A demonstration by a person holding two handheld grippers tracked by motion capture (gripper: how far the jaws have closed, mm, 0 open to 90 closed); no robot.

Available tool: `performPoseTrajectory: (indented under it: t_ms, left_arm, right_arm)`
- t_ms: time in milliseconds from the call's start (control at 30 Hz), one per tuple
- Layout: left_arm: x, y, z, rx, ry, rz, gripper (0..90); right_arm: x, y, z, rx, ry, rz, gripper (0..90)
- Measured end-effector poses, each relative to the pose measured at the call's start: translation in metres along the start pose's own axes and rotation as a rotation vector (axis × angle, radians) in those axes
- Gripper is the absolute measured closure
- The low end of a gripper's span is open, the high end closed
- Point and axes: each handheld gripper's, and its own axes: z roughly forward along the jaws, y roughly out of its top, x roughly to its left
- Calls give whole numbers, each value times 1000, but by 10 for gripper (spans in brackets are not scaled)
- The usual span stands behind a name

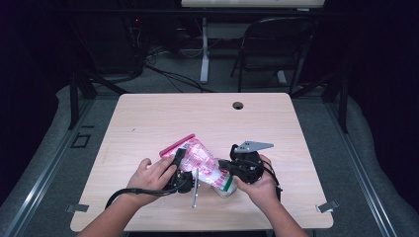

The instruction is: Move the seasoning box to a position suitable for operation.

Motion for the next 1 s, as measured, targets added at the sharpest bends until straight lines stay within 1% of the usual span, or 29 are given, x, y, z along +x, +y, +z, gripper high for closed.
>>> performPoseTrajectory:
  t_ms: [100, 167, 333, 500, 533, 633, 667, 867, 933, 1000]
  left_arm:
    - [-2, -1, 0, -4, 8, -13, 780]
    - [-3, -1, 0, -3, 2, -20, 780]
    - [-6, -1, 0, -8, 2, -57, 781]
    - [-10, -2, 1, -7, -13, -95, 782]
    - [-11, -2, 1, -9, -15, -115, 782]
    - [-12, -3, 1, -5, -27, -144, 782]
    - [-14, -4, 2, -12, -27, -156, 783]
    - [-18, -6, 3, -10, -45, -185, 783]
    - [-20, -7, 3, -17, -53, -206, 783]
    - [-21, -8, 3, -15, -59, -218, 784]
  right_arm:
    - [0, 0, 0, 0, 1, -1, 900]
    - [0, 0, 0, 0, 3, 1, 900]
    - [1, 1, -1, -1, -1, 3, 900]
    - [1, 2, -2, 1, -2, -2, 900]
    - [1, 2, -2, 4, -3, -5, 900]
    - [1, 3, -1, 9, 0, -5, 900]
    - [1, 3, -1, 9, 1, -8, 900]
    - [3, 4, 2, 15, 1, -10, 900]
    - [3, 5, 2, 15, 5, -7, 900]
    - [4, 6, 2, 14, 5, -9, 900]
